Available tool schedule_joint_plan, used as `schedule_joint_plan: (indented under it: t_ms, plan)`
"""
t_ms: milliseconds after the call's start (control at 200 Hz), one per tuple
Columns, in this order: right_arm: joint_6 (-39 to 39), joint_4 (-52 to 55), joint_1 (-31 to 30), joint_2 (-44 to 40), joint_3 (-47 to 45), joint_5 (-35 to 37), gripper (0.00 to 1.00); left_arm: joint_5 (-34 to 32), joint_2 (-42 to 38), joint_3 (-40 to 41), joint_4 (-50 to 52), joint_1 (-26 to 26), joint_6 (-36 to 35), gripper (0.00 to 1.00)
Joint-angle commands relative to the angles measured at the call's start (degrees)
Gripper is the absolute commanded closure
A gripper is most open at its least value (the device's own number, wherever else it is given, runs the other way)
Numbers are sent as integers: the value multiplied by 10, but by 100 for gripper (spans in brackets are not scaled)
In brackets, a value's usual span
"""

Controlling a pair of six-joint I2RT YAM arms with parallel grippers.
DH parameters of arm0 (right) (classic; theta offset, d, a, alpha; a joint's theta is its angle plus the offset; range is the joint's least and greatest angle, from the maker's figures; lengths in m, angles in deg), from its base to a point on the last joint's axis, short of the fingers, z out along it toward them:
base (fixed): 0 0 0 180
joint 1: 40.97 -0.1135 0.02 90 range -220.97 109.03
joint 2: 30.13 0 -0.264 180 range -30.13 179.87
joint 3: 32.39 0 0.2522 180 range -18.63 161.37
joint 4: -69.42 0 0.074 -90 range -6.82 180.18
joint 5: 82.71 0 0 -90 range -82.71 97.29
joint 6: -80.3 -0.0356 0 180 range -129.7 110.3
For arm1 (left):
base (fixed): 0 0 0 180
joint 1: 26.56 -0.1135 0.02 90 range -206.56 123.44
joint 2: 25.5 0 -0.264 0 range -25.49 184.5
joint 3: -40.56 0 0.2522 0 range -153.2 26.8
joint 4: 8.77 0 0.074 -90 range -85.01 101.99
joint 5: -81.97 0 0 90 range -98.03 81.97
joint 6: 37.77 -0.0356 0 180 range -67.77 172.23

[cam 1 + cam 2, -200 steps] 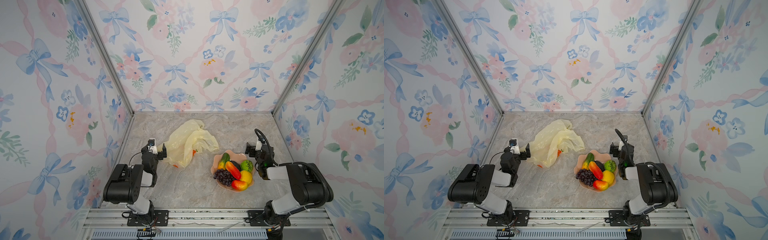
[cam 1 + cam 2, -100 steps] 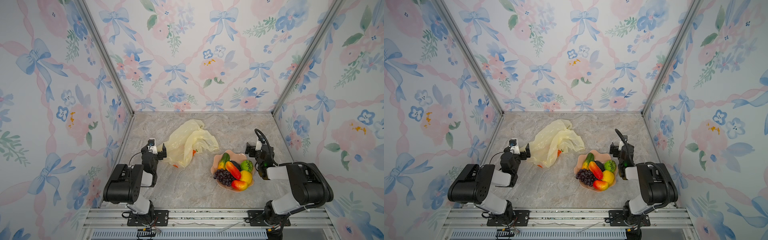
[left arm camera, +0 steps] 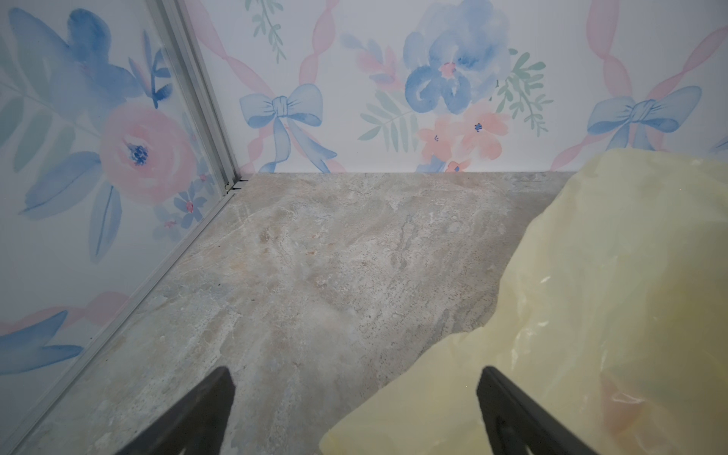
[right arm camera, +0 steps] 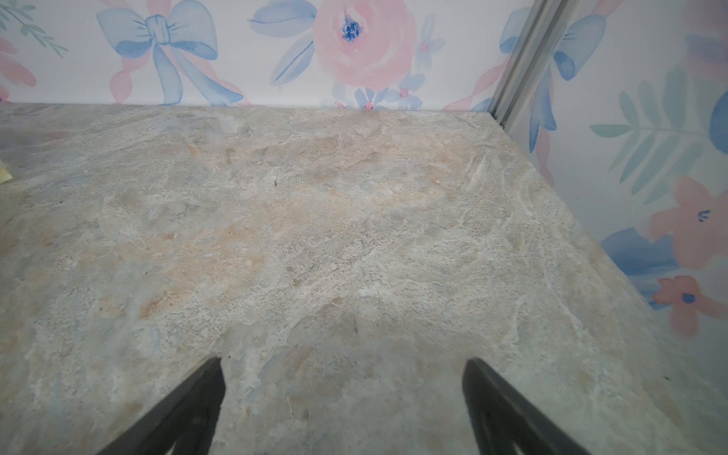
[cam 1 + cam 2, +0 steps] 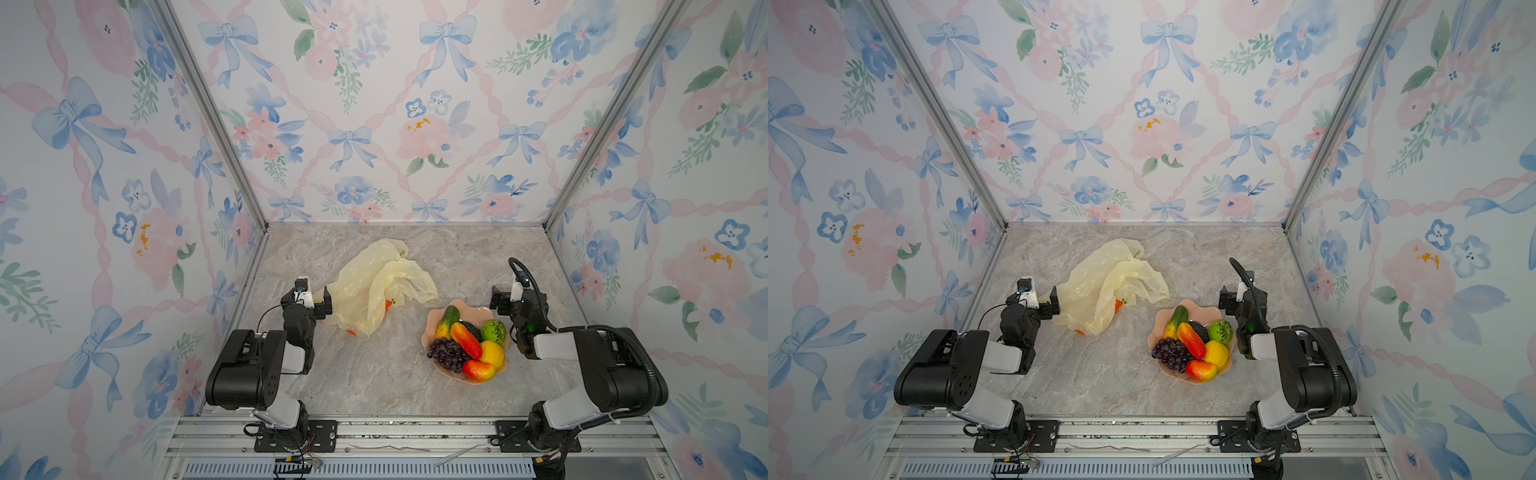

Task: Place the fruits into the plastic bag
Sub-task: Rotate the plate at the center of the table.

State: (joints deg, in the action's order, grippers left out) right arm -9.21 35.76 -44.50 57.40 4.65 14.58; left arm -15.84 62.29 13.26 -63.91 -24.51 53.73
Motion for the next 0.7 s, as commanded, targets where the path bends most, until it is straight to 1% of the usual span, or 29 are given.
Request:
schedule_joint_plan:
  t_ms: [0,65,230,310,425,515,695]
  plan:
    - [11,86,-9,-37,43,-1,4,-21,-30,-8,38,5,1,2]
    - [16,129,-14,-53,61,5,4,-28,-48,-18,70,6,1,2]
    - [25,196,-33,-93,88,20,4,-70,-94,-43,143,15,5,2]
    - [7,237,-34,-112,105,15,4,-93,-122,-55,187,18,22,2]
    - [-35,305,-34,-147,134,6,4,-105,-168,-74,252,21,59,2]
    - [-69,372,-35,-180,164,-12,4,-108,-209,-95,312,23,84,2]
    - [-104,512,-42,-234,233,-27,4,-104,-270,-158,452,23,144,2]
